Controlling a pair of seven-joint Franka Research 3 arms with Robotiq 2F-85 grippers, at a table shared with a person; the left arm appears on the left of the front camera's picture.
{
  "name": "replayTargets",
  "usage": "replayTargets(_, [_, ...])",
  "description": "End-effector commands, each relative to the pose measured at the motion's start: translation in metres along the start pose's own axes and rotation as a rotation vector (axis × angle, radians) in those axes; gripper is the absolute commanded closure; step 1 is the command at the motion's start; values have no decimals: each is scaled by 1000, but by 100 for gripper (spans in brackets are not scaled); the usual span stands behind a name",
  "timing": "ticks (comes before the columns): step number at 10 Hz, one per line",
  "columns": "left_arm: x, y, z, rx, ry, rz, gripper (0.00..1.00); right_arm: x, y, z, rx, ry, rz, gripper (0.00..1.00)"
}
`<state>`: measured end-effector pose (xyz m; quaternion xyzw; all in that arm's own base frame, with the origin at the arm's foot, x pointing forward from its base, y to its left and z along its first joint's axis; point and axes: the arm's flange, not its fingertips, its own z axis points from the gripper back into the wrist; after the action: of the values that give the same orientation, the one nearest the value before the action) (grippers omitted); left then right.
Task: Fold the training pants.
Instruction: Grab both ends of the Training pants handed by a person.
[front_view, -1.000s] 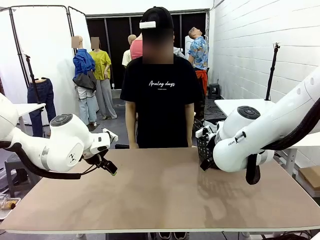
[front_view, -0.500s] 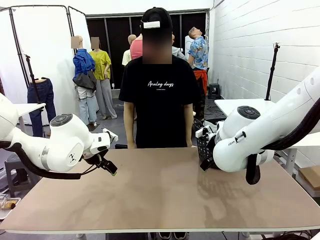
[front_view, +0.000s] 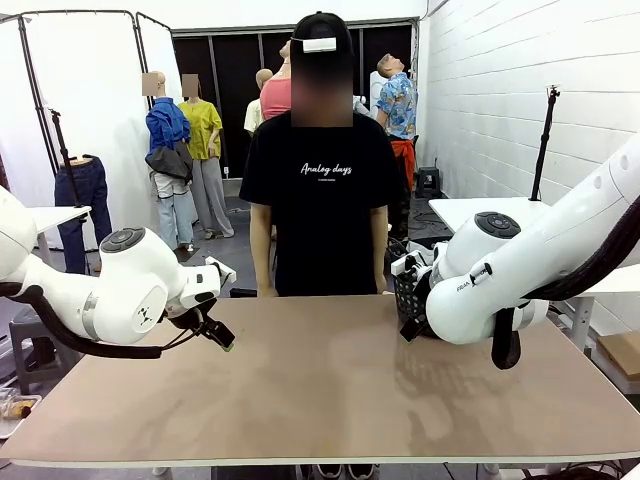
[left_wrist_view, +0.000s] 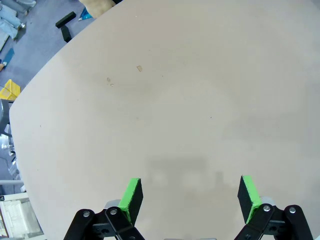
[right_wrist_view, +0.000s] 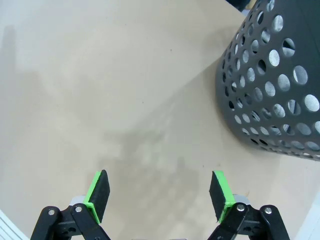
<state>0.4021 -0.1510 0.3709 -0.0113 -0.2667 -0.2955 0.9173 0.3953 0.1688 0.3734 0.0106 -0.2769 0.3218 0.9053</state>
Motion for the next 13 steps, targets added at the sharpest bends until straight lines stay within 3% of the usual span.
replayTargets(1, [0, 0, 0, 0, 0, 0, 0, 0, 0, 0, 0, 0, 0, 0])
replayTargets(4, [8, 1, 41, 53, -23, 1, 0, 23, -1, 43, 45, 8, 21, 0])
replayTargets(8, [31, -7, 111, 52, -25, -31, 0, 47, 4, 118, 19, -42, 50, 0])
replayTargets(13, [55, -18, 186, 109, -93, -83, 0, 60, 12, 177, -40, -92, 67, 0])
